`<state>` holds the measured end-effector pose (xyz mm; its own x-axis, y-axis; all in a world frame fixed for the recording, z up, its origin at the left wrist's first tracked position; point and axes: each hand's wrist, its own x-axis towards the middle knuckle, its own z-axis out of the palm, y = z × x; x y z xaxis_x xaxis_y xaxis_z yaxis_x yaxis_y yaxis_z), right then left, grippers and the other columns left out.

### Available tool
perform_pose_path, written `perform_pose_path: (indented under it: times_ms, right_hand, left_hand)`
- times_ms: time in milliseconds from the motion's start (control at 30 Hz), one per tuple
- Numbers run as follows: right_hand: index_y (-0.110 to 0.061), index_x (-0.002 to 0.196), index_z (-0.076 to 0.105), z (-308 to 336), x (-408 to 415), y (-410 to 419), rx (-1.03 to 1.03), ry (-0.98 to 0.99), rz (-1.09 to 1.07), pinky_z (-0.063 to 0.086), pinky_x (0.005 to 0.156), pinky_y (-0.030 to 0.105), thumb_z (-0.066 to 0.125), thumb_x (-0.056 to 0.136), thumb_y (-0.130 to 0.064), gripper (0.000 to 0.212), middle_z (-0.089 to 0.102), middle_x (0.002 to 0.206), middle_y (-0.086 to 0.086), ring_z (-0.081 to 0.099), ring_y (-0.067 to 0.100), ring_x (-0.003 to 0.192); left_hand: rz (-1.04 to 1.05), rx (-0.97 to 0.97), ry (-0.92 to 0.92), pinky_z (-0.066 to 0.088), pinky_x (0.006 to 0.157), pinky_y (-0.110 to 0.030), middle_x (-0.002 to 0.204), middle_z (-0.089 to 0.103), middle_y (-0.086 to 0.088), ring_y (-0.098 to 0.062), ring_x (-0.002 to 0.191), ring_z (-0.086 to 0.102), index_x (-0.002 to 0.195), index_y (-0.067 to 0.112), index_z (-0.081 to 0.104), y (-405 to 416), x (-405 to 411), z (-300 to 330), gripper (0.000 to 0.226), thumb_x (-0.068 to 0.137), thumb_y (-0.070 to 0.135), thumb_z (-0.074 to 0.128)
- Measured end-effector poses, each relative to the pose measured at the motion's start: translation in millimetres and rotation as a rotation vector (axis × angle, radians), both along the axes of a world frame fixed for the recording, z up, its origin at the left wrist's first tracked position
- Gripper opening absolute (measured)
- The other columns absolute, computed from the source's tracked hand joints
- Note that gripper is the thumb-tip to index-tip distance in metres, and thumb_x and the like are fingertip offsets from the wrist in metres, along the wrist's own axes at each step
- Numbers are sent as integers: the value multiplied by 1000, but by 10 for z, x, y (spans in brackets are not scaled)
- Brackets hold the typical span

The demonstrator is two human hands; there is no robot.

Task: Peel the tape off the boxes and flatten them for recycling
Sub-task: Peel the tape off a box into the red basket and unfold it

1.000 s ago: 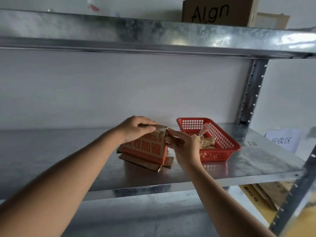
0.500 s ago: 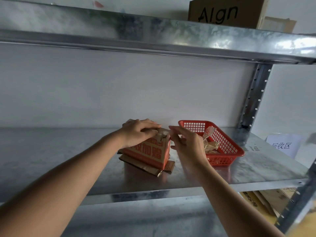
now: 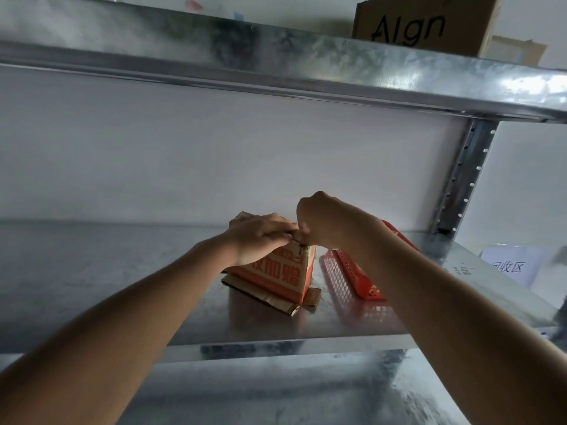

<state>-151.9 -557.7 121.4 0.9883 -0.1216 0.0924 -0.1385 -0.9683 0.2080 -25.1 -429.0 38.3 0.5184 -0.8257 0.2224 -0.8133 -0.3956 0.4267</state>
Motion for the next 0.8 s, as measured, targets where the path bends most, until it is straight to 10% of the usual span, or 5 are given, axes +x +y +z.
perform_pose_path:
  times_ms: [267, 567, 800]
  right_hand:
    - [-16, 67, 45, 170, 96, 197, -203, 169, 22, 53, 69, 31, 72, 91, -9, 37, 53, 69, 0, 52, 13, 60]
    - [-20, 74, 58, 15, 143, 15, -204, 97, 146, 37, 49, 20, 79, 86, -23, 24, 55, 68, -7, 52, 7, 59]
    - [-36, 71, 71, 24, 125, -397, 111, 24, 180, 55, 67, 21, 83, 81, -27, 18, 68, 72, -21, 67, -2, 71]
  left_hand:
    - [-12, -27, 14, 6, 90, -25, 114, 43, 56, 29, 105, 24, 112, 78, 53, -2, -28, 16, 33, 95, 62, 30]
    - [4, -42, -68, 14, 108, -35, 130, 53, 32, 6, 128, 36, 118, 70, 57, -8, -20, -14, 28, 105, 59, 34]
    - [-32, -35, -118, 21, 117, -48, 135, 55, 25, -3, 136, 42, 143, 55, 49, 0, -14, -44, 56, 96, 65, 22]
